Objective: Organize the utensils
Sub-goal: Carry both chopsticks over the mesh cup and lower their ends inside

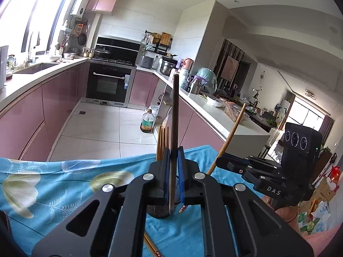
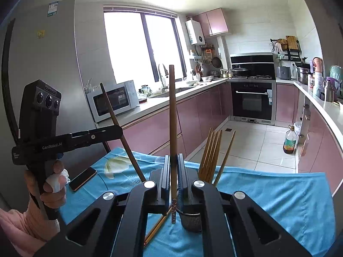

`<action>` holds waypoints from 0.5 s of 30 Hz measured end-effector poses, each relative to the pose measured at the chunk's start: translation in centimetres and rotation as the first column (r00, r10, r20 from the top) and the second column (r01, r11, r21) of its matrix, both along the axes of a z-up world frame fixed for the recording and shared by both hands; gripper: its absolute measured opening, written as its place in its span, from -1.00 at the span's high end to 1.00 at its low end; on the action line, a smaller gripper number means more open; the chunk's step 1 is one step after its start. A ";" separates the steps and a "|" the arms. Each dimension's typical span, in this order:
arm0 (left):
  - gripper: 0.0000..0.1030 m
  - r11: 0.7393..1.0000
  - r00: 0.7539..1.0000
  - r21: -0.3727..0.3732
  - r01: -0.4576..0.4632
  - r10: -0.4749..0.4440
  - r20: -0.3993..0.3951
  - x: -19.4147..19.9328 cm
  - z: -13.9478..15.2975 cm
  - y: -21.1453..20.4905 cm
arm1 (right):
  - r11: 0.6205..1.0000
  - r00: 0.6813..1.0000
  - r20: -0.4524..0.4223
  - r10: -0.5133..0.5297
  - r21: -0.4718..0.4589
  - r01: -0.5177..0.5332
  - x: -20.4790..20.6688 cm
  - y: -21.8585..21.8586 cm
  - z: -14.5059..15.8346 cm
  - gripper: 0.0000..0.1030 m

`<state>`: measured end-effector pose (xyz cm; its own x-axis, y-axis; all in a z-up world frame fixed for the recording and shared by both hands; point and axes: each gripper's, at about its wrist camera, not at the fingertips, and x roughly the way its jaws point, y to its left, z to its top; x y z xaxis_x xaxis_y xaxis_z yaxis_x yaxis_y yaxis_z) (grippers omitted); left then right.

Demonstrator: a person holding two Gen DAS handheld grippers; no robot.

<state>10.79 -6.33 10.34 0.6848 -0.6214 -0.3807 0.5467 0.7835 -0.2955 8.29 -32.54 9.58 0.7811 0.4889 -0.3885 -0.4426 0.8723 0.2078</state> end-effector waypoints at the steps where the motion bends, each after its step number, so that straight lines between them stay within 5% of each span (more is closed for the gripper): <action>1: 0.85 1.000 1.000 0.001 0.000 0.000 0.005 0.1 0.2 -0.1 | 1.000 1.000 0.004 -0.003 0.003 0.003 0.1 -0.1 0.2 0.89; 15: 0.86 0.999 0.999 0.027 -0.022 0.021 0.033 2.3 1.2 -2.0 | 0.999 0.999 0.005 -0.038 0.029 0.038 2.6 -0.4 0.3 0.89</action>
